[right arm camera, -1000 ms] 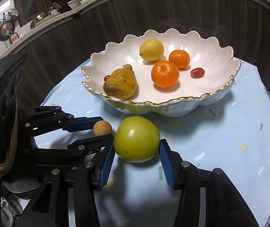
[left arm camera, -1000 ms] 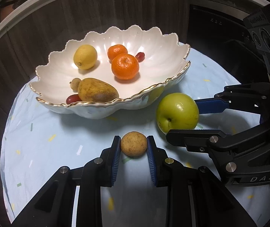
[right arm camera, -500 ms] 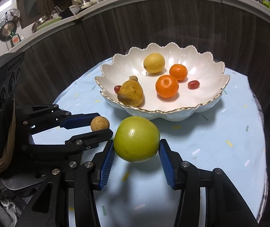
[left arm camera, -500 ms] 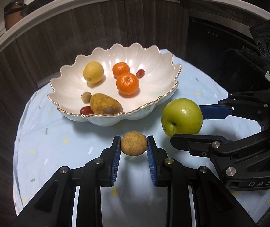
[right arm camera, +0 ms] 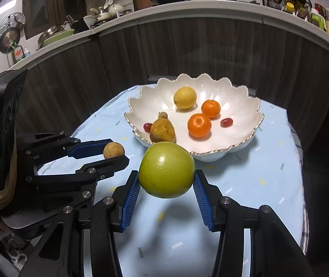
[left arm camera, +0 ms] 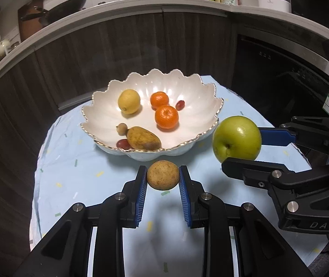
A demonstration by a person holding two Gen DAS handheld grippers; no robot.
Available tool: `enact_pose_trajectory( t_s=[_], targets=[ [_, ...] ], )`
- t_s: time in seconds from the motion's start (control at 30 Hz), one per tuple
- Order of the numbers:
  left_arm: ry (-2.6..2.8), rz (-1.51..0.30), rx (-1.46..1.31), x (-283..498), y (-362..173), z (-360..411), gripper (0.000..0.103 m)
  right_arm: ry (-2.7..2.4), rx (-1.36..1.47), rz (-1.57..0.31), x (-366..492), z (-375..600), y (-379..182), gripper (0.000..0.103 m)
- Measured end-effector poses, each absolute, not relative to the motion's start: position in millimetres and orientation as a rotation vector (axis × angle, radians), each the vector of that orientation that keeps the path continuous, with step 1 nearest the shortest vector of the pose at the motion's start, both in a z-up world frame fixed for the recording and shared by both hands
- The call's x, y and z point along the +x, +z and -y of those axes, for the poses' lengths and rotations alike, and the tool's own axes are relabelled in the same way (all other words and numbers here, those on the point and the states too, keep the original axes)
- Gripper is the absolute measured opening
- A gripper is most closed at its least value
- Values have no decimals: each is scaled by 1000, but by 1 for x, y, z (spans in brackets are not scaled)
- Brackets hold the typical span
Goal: Organize fruits
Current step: 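Lift the brown fruit and green apple and carry them over the bowl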
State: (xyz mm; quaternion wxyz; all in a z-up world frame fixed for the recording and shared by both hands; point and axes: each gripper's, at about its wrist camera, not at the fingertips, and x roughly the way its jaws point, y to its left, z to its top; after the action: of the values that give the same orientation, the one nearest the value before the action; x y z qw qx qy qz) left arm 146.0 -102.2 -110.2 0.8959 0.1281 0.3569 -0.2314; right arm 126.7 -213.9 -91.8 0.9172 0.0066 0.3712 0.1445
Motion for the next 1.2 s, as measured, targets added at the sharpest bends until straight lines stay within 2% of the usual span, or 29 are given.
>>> enact_pose_trajectory(
  t_s=[0.43, 1.2],
  targets=[
    [-411, -696, 222, 154, -79, 88, 27, 253, -5, -697, 126, 210, -57, 48],
    [-342, -656, 179, 189, -53, 86, 27, 185, 26, -649, 151, 216, -32, 48]
  ],
)
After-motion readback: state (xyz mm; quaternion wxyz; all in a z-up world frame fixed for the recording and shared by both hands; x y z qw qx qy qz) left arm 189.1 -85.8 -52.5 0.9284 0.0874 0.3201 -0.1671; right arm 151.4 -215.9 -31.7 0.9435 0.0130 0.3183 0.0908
